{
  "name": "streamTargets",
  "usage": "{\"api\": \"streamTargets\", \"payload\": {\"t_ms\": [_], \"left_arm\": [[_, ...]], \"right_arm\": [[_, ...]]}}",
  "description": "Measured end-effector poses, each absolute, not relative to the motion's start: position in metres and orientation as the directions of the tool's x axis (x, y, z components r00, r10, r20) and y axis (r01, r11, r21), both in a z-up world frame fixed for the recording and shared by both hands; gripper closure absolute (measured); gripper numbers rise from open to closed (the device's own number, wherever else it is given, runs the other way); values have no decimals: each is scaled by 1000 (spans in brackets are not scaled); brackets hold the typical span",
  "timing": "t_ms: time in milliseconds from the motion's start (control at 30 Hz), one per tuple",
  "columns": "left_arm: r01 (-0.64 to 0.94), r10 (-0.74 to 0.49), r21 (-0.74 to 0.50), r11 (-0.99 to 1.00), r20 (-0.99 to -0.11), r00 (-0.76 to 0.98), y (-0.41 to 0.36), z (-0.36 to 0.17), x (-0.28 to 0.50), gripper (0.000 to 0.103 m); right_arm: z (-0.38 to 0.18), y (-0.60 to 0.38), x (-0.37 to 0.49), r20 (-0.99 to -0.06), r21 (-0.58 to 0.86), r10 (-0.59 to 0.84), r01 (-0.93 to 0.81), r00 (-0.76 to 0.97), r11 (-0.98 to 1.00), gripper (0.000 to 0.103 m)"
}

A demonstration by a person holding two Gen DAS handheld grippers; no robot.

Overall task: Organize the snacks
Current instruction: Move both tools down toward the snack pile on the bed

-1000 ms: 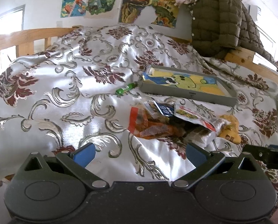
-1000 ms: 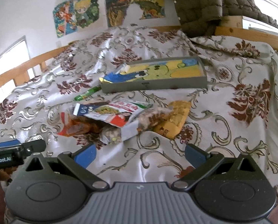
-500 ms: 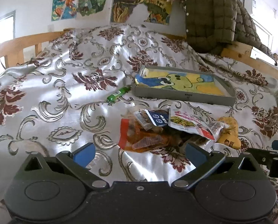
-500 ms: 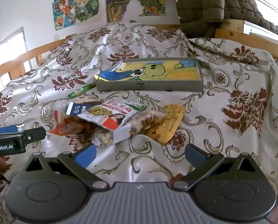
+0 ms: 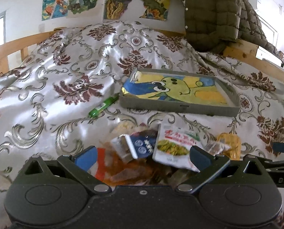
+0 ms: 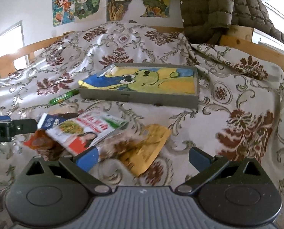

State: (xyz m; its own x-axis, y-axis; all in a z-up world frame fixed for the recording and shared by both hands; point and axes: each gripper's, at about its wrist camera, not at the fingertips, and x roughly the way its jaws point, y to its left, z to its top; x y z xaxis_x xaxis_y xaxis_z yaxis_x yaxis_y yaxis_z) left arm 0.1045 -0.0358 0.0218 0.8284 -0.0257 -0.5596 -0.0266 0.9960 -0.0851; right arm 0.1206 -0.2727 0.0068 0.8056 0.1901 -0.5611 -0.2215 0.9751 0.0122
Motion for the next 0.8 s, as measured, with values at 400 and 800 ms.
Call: {"api": "streamTargets", "payload": {"t_ms": [400,800], "left_arm": [[17,-34,-35,999,-576,817,-60,22,134,1],[125,-82,34,992,-580,811,-84,11,146,1]], "right_arm": [[8,-275,151,-475,-62,244,-309,845,949,0],[-15,-293,172,-560,-60,223,-308,798,949,0]]}}
